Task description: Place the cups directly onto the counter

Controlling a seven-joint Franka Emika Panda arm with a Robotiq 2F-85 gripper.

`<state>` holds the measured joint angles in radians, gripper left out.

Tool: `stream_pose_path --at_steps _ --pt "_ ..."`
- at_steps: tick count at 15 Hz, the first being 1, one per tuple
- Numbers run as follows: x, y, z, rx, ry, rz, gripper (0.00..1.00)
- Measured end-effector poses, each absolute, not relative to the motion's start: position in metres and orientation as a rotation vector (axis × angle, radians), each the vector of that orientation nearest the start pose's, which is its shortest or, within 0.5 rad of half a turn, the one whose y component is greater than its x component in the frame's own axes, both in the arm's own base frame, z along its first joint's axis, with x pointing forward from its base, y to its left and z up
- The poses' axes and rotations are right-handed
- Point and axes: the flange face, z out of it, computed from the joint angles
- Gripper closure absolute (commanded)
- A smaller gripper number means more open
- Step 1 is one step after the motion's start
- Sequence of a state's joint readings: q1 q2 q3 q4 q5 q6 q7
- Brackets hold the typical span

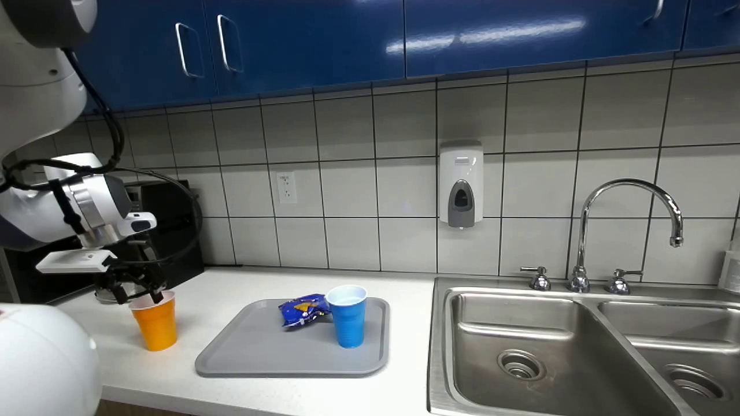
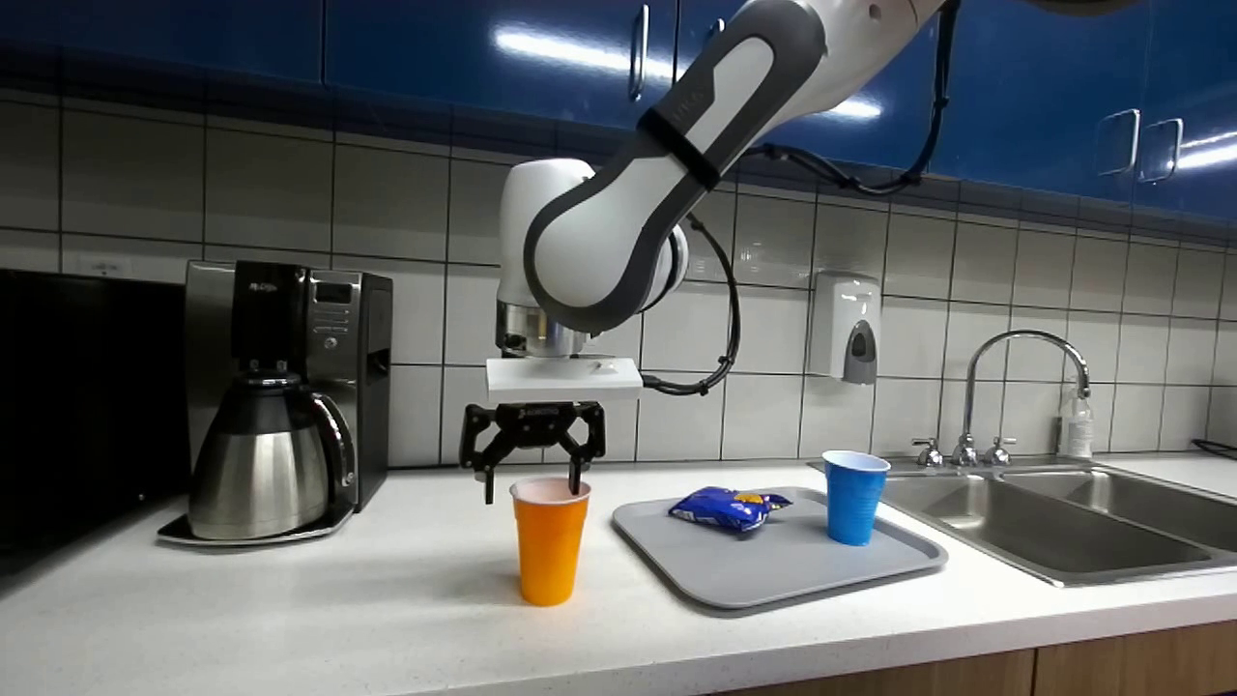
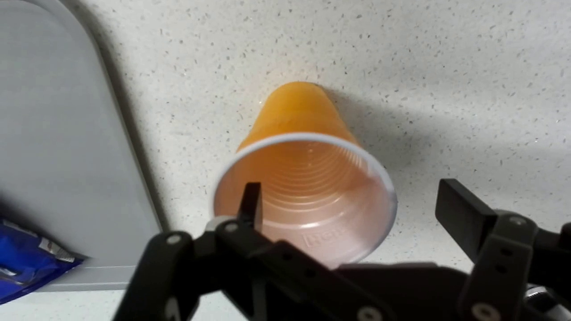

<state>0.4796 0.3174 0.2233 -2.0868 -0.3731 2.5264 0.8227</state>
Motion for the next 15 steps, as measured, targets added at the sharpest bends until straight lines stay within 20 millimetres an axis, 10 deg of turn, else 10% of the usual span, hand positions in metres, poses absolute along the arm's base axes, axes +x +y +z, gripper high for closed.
stream_pose_path --at_steps 15 --pt "0.463 0.377 0.327 -3.111 -0.209 -0.435 0.0"
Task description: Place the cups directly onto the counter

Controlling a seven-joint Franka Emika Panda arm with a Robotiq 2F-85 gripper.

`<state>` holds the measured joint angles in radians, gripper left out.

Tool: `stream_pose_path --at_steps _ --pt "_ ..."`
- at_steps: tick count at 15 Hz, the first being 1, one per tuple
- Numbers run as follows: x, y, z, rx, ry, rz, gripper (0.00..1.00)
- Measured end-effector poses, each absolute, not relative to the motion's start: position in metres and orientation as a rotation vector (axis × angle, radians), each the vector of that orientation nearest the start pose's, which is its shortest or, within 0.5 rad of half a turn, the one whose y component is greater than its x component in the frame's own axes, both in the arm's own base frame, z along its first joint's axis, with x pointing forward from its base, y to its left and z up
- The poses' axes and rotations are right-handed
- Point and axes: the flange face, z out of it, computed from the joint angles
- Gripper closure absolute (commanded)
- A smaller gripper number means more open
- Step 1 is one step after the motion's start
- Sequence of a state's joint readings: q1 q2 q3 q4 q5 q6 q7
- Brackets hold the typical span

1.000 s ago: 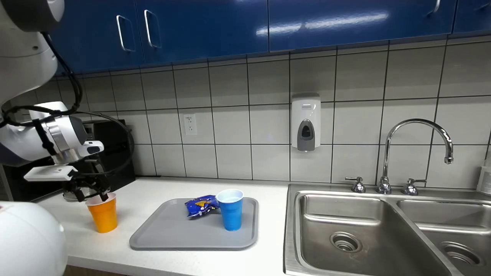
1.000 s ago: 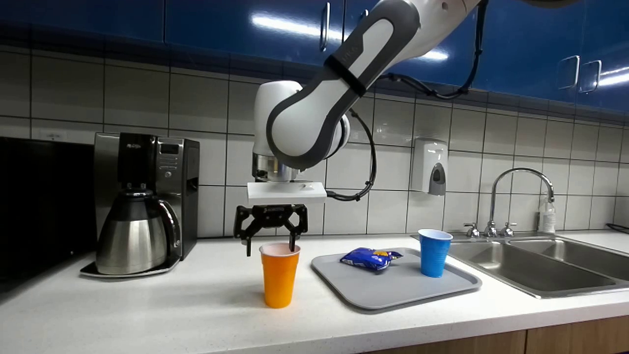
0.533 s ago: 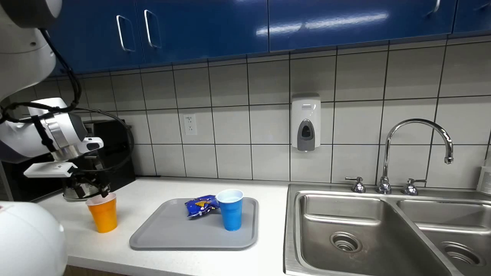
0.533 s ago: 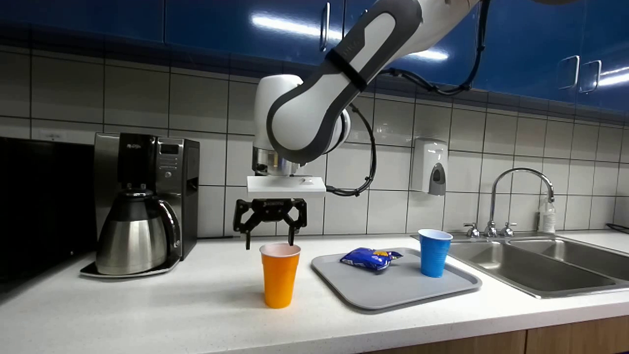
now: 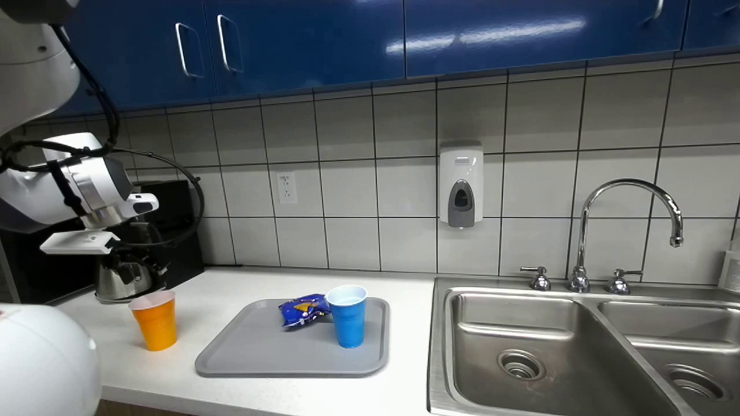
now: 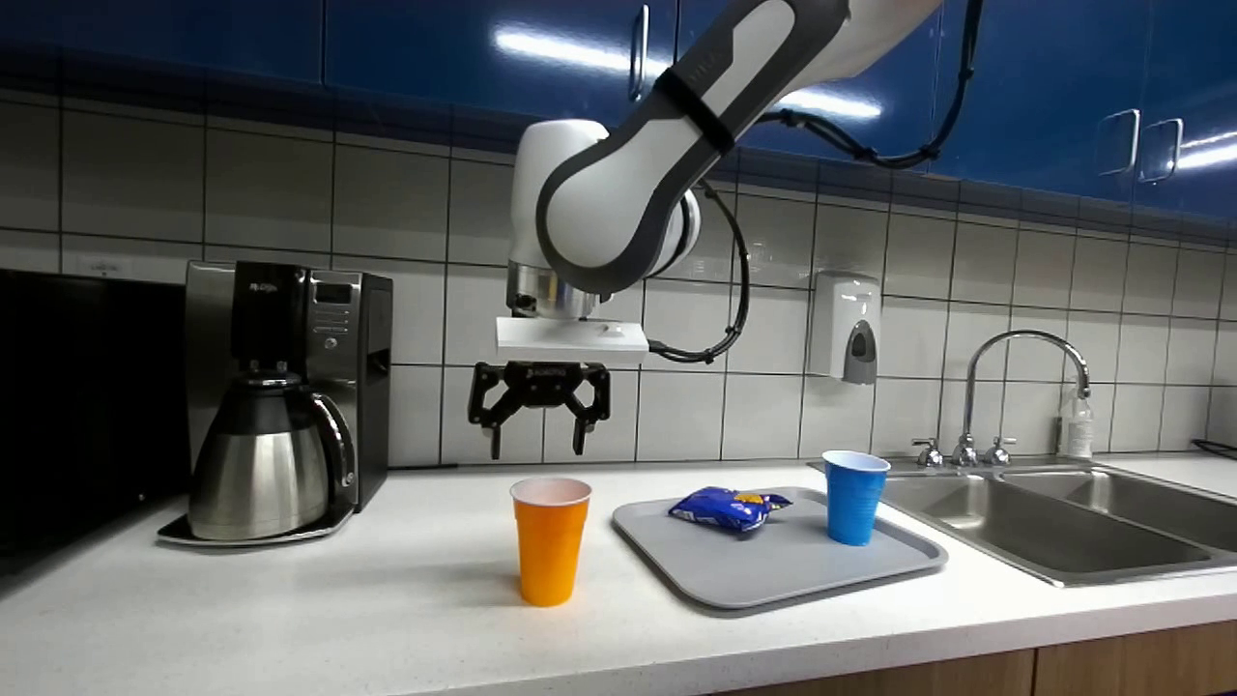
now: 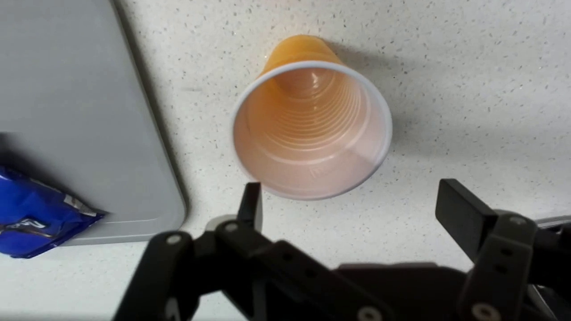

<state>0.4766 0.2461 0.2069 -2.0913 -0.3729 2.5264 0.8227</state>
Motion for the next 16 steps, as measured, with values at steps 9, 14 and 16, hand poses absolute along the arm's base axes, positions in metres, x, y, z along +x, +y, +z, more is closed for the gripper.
stream_pose_path --at_steps 9,14,16 --pt "0.463 0.339 0.35 -3.122 -0.13 -0.484 0.0" --pt "0.46 0.313 0.361 -3.133 -0.078 -0.506 0.0" --pt "0.458 0.301 0.366 -3.137 -0.053 -0.516 0.0"
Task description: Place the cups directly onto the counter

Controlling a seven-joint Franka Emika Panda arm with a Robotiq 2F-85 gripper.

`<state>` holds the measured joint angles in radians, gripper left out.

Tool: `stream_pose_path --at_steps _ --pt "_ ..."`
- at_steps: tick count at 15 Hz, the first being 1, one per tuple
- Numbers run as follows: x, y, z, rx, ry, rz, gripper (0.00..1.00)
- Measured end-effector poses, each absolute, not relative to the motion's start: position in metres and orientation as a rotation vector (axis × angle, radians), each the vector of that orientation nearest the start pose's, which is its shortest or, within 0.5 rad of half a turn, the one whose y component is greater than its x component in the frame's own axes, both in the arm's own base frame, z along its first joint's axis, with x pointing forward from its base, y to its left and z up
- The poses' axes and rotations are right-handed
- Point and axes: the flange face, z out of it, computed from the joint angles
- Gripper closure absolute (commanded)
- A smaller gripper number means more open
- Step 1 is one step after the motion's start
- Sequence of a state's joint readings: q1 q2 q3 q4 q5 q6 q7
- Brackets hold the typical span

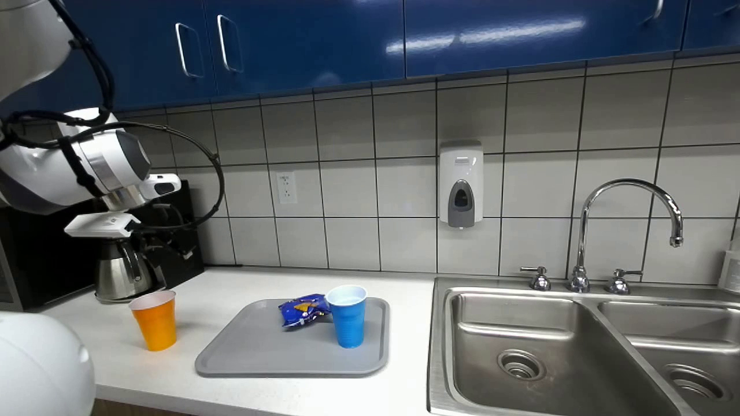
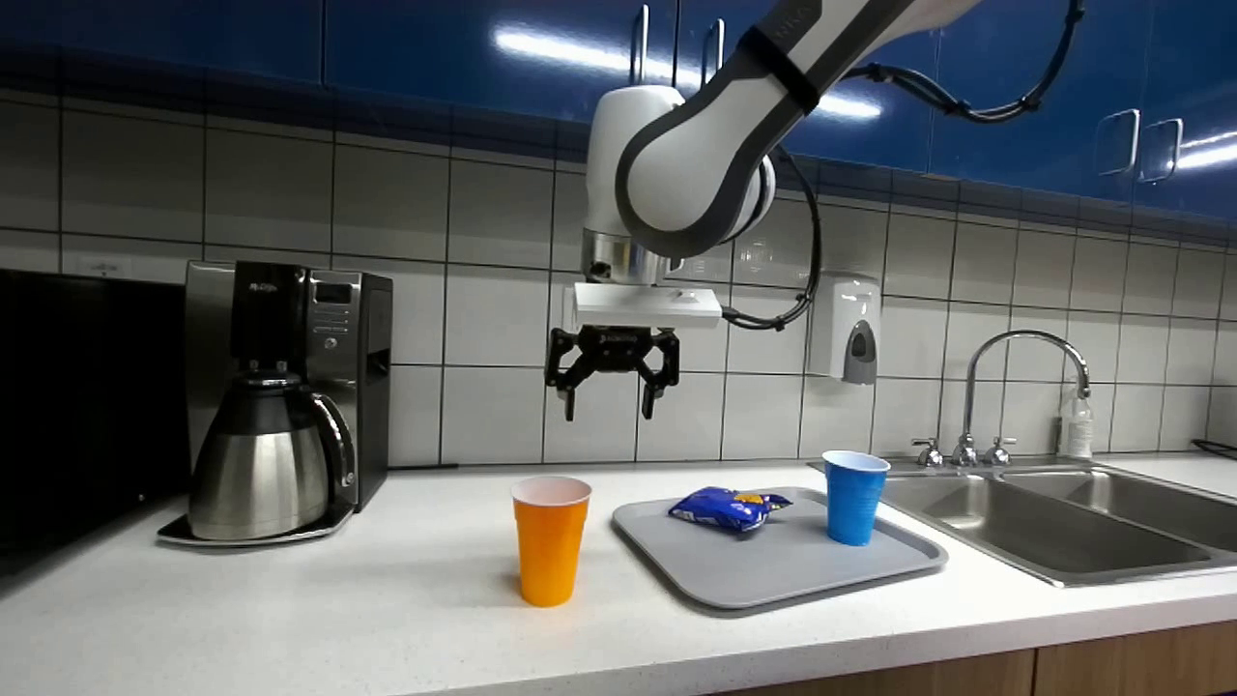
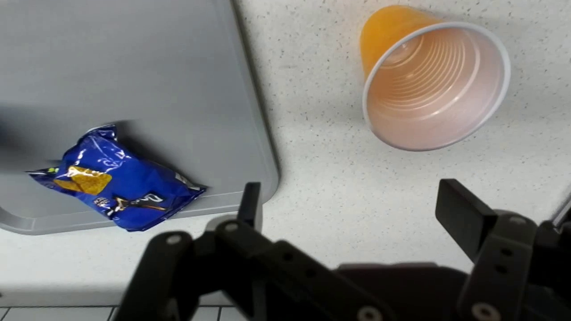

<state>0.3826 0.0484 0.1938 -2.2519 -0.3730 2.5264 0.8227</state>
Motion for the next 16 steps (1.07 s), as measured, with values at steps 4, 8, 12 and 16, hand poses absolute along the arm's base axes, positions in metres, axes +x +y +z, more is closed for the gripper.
stream_pose_path --at_steps 4,8,12,16 --pt "0.455 0.277 0.375 -3.144 0.003 -0.54 0.0" --pt "0.451 0.251 0.385 -3.15 0.066 -0.566 0.0" --pt "0.448 0.225 0.391 -3.158 0.135 -0.584 0.0" --pt "0.445 0.197 0.393 -3.17 0.209 -0.59 0.0"
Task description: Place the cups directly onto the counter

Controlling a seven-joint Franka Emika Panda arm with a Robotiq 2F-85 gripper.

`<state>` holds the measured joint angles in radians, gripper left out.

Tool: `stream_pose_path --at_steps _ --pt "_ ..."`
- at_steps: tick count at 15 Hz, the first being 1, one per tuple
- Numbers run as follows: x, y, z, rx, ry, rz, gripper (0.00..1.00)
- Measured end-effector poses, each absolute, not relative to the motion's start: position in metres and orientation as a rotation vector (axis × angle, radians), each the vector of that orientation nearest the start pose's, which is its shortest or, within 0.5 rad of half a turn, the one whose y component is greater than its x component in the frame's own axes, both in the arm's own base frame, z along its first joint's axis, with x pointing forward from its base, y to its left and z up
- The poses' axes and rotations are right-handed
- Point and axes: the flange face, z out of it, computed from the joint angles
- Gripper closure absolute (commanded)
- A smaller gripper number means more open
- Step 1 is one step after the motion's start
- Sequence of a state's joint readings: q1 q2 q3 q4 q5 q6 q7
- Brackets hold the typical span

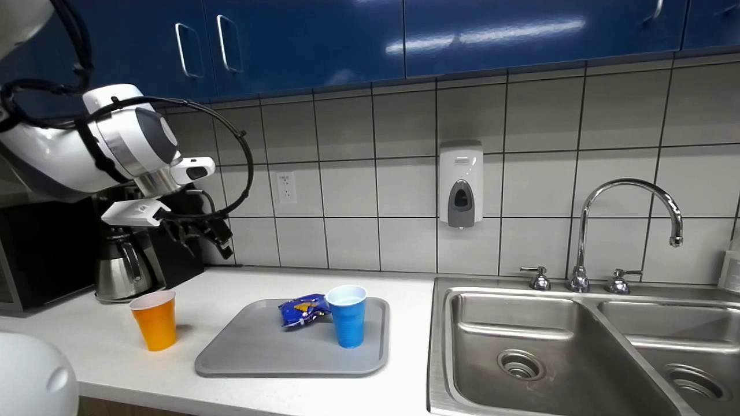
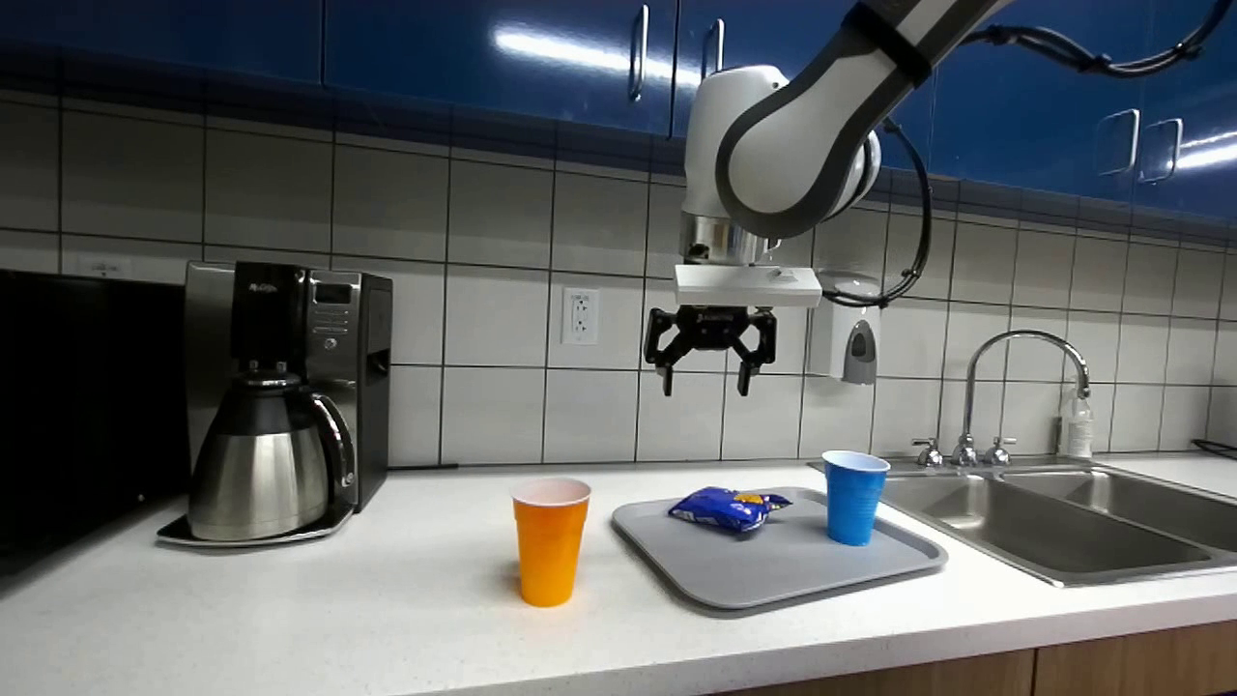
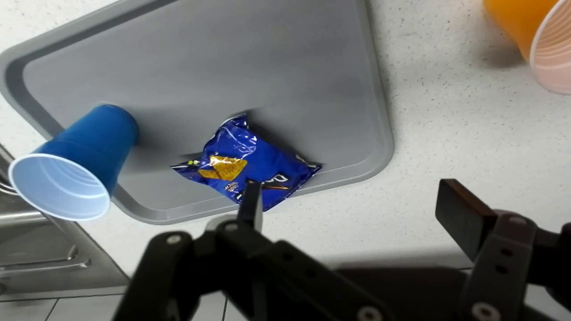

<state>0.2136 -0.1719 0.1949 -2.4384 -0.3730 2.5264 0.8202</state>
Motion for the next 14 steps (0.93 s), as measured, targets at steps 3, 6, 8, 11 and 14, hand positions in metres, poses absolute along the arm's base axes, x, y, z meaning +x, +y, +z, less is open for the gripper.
stream_pose_path --at_steps 3,6,8,11,14 --pt "0.444 0.176 0.394 -3.177 0.272 -0.594 0.0" --pt "0.443 0.154 0.395 -3.182 0.337 -0.601 0.0" --pt "0.443 0.139 0.396 -3.186 0.38 -0.602 0.0" --pt "0.447 0.113 0.394 -3.194 0.449 -0.596 0.0" --pt "0.451 0.087 0.391 -3.202 0.523 -0.587 0.0"
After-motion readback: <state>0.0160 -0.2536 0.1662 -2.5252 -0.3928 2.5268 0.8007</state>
